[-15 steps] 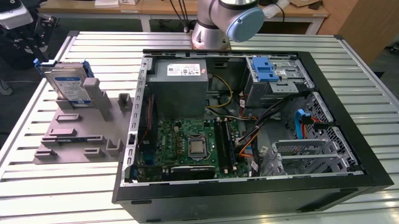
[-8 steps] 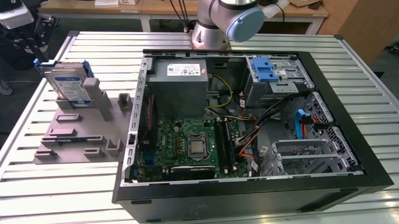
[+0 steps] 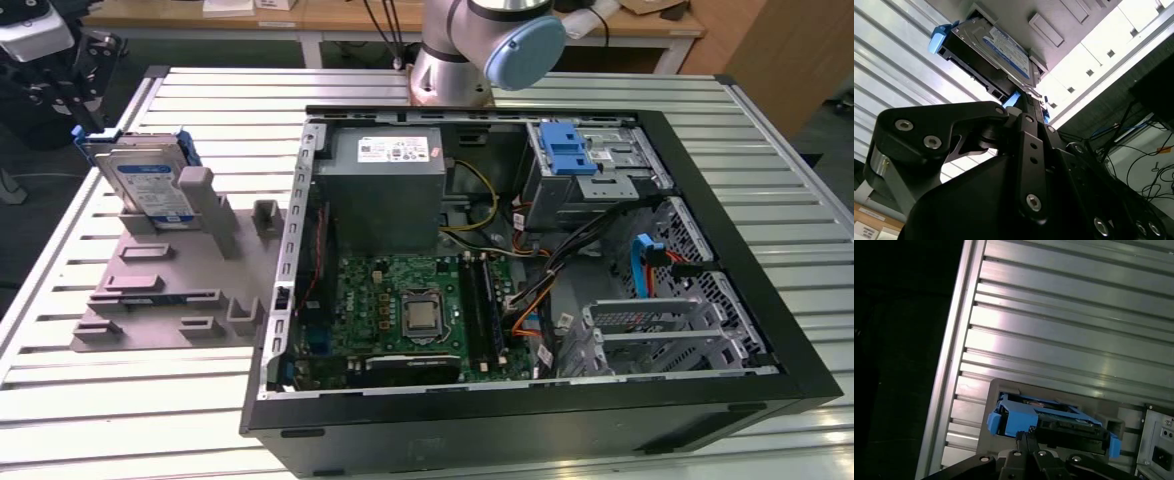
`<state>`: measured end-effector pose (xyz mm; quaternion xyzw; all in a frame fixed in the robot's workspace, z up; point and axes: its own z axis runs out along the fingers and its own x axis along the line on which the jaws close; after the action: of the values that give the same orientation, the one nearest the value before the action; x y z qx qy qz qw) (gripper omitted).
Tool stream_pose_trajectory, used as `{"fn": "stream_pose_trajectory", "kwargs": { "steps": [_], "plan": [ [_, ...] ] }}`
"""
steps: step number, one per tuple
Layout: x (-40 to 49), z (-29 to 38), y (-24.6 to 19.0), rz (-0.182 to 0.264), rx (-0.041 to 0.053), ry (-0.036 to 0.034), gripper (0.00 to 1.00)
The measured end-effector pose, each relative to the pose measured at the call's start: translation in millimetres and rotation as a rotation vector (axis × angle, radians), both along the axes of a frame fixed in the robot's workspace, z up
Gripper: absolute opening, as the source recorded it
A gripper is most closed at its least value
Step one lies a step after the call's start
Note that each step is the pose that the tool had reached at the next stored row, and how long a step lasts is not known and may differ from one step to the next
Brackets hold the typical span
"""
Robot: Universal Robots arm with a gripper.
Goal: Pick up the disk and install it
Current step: 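Pick up the disk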
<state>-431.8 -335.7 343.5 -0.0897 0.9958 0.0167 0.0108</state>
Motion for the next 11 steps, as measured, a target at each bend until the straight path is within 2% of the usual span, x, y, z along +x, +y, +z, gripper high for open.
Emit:
{"fn": "stream_pose_trajectory", "kwargs": {
  "steps": [11],
  "plan": [
    [0.0,0.0,0.0,0.008,0.0,0.0,0.11]
  ]
}}
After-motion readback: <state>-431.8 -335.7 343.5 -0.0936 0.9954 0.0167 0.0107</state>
